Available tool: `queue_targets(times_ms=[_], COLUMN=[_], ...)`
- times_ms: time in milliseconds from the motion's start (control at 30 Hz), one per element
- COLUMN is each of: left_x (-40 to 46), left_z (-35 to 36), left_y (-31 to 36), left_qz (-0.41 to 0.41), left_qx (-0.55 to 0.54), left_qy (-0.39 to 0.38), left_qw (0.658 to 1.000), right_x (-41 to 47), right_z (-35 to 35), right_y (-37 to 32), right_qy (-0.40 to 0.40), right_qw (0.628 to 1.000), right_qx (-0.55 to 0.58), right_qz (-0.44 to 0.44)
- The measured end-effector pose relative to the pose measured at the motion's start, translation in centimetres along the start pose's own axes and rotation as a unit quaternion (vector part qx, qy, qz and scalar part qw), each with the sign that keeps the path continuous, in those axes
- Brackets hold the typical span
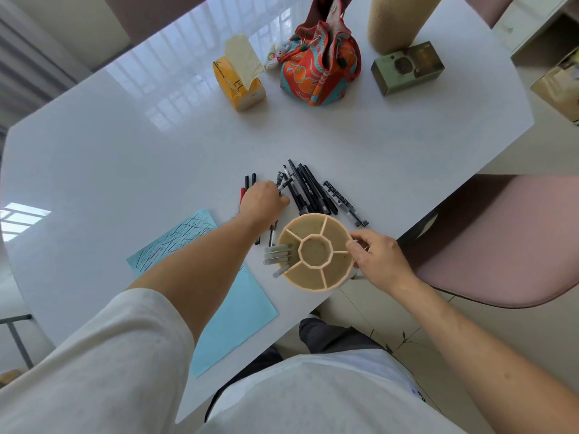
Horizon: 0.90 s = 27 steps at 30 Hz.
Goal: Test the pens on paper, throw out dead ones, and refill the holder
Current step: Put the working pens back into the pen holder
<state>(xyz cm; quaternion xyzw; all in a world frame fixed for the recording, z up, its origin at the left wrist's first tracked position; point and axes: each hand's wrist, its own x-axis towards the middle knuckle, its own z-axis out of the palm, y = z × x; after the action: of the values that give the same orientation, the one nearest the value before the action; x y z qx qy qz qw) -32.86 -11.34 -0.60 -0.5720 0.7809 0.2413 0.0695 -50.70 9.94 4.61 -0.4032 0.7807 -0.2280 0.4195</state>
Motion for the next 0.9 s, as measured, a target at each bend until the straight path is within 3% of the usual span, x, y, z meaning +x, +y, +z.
queue_targets(times_ms=[233,500,633,700,767,900], left_x=[-2.0,-6.7,-8.4,-9.3,-10.0,-10.3], left_z=[-3.3,-6.8,-6.1,-4.7,-3.3,-2.5], left_y=[-1.8,-1.3,-0.3,0.0,0.1,0.1], left_qz=[0.026,0.022,0.030,0.039,0.021,-0.031], left_qx=[-0.212,-0.507,-0.568,-0.561,-0.558,-0.612], left_qy=[0.055,0.080,0.086,0.074,0.062,0.054], left_qw=[0.975,0.858,0.818,0.824,0.827,0.788], right_x=[0.2,2.0,1.7,1.3,1.0,0.7], right_z=[0.1,0.7,1.1,1.2,1.3,1.4], right_y=[-0.6,-2.5,-2.3,-1.9,-1.8,-1.9], right_qy=[-0.003,-0.001,-0.008,-0.005,-0.002,0.001], right_qw=[1.000,0.997,0.997,0.998,0.998,0.999], right_qx=[-0.010,-0.016,-0.024,-0.022,-0.016,-0.023], right_qz=[-0.018,-0.070,-0.072,-0.063,-0.053,-0.050])
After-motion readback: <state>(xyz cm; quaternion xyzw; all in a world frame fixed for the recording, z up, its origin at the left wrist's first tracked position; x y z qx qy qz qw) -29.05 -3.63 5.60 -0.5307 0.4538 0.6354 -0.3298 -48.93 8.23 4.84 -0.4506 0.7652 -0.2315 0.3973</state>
